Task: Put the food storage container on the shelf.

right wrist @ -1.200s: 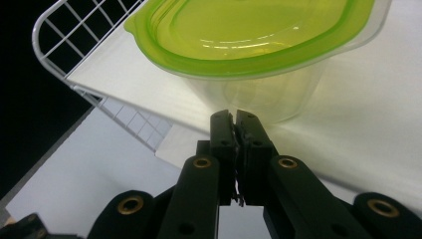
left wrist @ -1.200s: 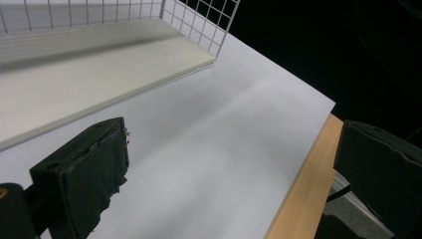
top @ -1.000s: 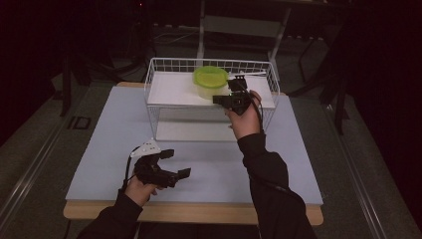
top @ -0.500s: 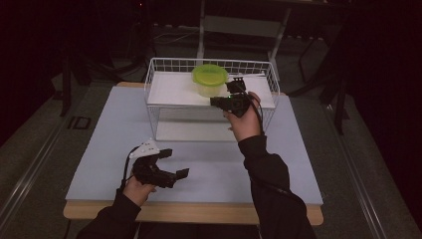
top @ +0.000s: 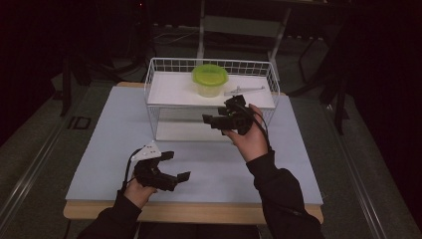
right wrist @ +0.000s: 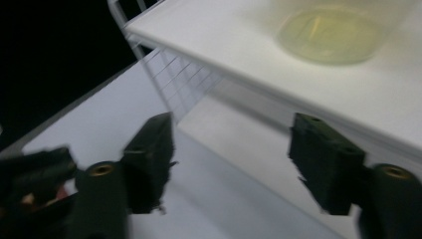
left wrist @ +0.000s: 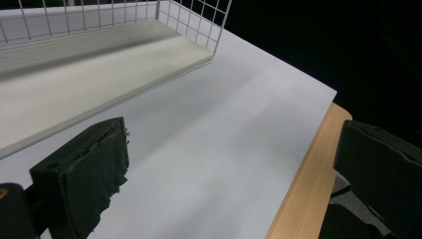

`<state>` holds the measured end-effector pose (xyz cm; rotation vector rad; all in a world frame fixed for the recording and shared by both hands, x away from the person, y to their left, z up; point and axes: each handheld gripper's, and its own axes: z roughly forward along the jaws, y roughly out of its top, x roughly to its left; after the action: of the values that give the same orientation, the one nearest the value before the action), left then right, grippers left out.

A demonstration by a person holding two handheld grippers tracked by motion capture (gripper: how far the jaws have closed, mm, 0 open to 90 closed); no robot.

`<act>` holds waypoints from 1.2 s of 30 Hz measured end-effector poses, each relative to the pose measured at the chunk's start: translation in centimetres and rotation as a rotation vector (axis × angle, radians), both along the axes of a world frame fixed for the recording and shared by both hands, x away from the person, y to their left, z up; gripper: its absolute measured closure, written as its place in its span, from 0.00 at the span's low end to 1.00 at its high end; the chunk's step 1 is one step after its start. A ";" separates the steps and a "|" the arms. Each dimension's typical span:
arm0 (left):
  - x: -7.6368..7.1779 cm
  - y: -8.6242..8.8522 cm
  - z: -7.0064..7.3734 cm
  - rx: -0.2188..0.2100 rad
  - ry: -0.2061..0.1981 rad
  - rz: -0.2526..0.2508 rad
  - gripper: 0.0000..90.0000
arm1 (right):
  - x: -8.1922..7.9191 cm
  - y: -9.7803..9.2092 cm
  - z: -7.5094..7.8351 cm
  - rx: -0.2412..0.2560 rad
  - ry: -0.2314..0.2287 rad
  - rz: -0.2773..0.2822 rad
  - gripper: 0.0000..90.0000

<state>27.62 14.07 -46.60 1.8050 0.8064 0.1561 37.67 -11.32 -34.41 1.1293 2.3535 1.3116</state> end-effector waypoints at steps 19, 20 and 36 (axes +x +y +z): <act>0.0 0.0 -0.3 -0.006 -0.012 -0.030 0.02 | -4.2 -3.7 -4.7 0.009 -0.044 0.033 0.21; 0.0 0.0 -0.3 -0.004 -0.007 -0.032 0.02 | -4.4 -3.9 -5.1 0.008 -0.043 0.034 0.21; 0.0 -0.1 -0.4 -0.003 -0.002 -0.043 0.02 | -6.7 -6.3 -10.5 -0.010 -0.007 0.031 0.21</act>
<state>27.65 13.92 -47.04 1.8173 0.7653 0.1289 31.00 -17.62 -44.91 1.0880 2.3788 1.3106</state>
